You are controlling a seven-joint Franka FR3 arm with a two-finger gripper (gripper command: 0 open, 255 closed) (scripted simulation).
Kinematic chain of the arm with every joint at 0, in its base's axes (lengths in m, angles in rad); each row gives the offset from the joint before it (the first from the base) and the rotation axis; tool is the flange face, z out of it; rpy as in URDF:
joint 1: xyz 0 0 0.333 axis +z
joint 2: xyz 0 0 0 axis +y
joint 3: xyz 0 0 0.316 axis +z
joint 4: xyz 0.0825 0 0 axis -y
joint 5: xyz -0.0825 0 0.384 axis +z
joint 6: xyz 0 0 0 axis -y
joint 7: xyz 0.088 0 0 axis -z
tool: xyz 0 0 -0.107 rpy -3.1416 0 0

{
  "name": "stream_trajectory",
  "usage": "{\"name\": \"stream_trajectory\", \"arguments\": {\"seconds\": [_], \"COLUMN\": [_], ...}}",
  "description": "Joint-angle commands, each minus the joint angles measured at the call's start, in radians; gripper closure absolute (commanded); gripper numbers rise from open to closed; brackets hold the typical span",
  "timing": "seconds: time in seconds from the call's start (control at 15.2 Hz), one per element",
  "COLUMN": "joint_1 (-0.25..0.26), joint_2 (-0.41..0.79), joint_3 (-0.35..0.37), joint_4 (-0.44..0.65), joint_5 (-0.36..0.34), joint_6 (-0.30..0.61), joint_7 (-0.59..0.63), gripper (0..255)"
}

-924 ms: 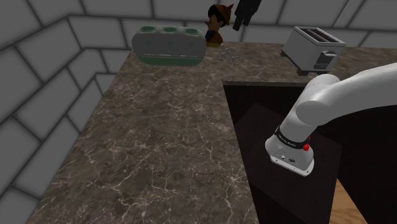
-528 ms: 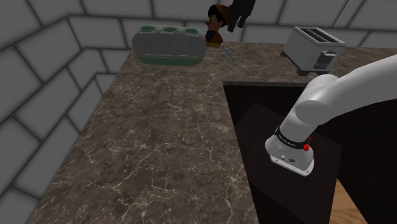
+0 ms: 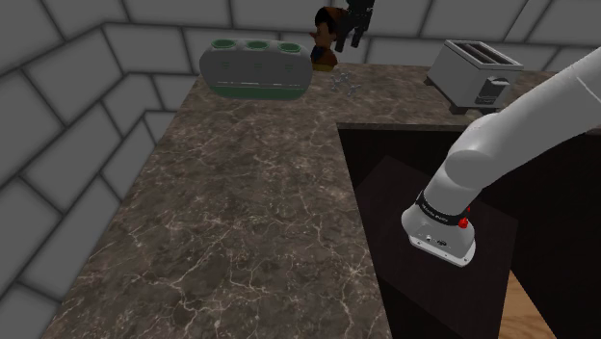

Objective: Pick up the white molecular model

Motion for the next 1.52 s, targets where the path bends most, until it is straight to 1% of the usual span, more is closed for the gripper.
{"name": "stream_trajectory", "arguments": {"seconds": [0.0, 0.4, 0.79, 1.12, 1.45], "joint_1": [-0.010, -0.044, -0.088, -0.139, -0.205], "joint_2": [0.072, 0.285, 0.509, 0.706, 0.916], "joint_3": [-0.020, -0.081, -0.131, -0.158, -0.173], "joint_4": [0.043, 0.178, 0.348, 0.523, 0.742], "joint_5": [0.000, 0.013, 0.045, 0.081, 0.117], "joint_6": [0.007, 0.022, 0.007, -0.030, -0.094], "joint_7": [-0.012, -0.060, -0.107, -0.140, -0.161], "gripper": [0, 0, 0, 0, 0]}}
